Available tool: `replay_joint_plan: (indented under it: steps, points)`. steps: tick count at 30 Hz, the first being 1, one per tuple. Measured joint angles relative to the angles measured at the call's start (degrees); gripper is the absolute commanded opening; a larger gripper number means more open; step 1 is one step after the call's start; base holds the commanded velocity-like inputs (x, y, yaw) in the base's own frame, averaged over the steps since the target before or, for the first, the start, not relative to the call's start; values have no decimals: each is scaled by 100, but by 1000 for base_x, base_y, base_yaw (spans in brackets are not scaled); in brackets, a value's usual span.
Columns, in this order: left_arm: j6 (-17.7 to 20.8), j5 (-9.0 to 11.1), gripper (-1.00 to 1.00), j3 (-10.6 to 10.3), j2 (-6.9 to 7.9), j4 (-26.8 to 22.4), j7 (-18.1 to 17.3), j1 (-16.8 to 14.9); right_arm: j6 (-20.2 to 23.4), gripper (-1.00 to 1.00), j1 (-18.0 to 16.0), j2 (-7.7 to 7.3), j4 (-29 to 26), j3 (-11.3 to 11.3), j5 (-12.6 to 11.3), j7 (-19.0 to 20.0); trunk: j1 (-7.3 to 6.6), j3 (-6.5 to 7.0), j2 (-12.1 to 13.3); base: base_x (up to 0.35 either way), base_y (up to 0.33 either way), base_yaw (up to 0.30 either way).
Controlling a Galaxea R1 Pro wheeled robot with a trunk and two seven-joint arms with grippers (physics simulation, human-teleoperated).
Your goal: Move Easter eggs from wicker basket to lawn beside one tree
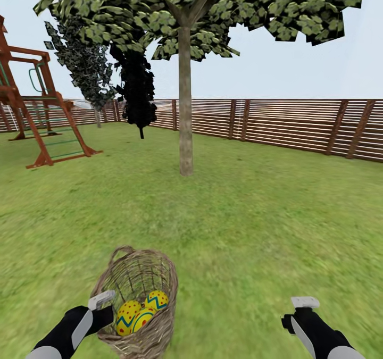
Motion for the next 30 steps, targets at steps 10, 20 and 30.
replay_joint_plan:
  steps: [10, 20, 30]
  points:
    - [-1, 10, -100, 3, -4, -2, -3, -1, 0, 100, 0, 0, 0, 0, 0, 0, 0, 0, 0, 329, 0, 0]
    - [-1, 9, -100, 3, -4, -1, -2, 1, 0, 100, 0, 0, 0, 0, 0, 0, 0, 0, 0, 329, 0, 0]
    - [-2, -4, -100, 0, -5, 3, -2, -1, 2, 100, 2, 8, -2, 8, 0, 0, 0, 0, 0, 329, 0, -76]
